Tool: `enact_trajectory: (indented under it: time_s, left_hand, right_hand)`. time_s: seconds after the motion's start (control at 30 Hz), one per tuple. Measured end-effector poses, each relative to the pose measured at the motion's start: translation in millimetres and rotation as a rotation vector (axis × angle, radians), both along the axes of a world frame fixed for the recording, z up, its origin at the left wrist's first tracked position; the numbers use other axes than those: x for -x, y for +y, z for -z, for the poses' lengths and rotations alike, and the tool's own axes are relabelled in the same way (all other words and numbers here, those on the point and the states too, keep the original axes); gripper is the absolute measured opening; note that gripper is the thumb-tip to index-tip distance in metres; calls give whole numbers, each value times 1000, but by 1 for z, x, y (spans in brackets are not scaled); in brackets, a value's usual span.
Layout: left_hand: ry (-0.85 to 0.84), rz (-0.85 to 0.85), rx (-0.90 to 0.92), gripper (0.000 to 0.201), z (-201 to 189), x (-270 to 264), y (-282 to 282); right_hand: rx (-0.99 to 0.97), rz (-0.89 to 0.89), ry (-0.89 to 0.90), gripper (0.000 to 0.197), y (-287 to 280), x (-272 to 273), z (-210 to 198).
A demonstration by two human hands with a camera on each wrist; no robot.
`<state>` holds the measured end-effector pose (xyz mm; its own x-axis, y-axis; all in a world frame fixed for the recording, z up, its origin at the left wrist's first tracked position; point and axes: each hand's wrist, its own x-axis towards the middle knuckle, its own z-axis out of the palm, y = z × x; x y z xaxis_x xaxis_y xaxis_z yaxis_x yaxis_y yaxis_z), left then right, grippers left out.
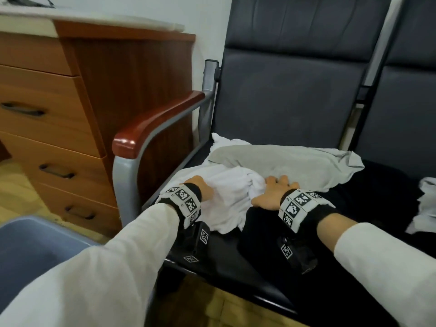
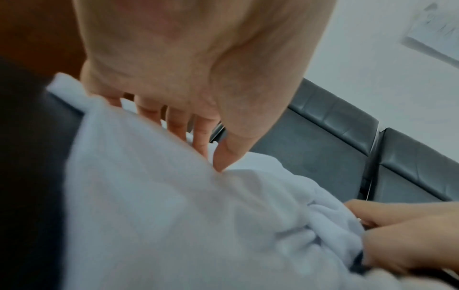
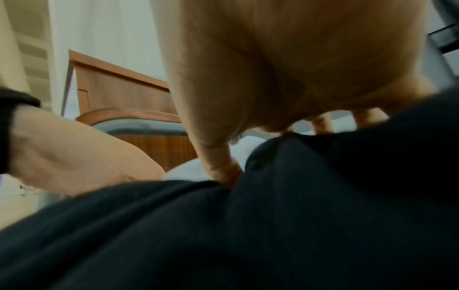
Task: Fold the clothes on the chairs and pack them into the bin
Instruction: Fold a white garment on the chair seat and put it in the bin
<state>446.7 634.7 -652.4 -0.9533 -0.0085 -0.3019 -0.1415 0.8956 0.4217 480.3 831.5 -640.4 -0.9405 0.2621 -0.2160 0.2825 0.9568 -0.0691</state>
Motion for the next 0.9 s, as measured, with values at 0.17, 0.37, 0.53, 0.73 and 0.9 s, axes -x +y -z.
enact_trajectory:
  time_s: [0.17, 0.37, 0.53, 0.73, 0.9]
  left_hand:
    - [-147, -10, 135, 56, -24, 11, 17]
    - [-153, 15, 267, 59, -44, 7, 35]
    - [-85, -50, 225, 48, -9, 6, 25]
    - [10, -165, -137, 59, -22, -27, 37]
    - [-68, -140, -116, 53, -28, -72, 65]
  right_hand:
    - [22, -45, -50, 83, 4, 13, 7]
    - [157, -6, -24, 83, 9, 2, 13]
    - [317, -81, 81, 75, 26, -15, 6]
    - [553, 43, 287, 57, 55, -49, -18]
    - [560, 39, 99, 50, 61, -79, -11]
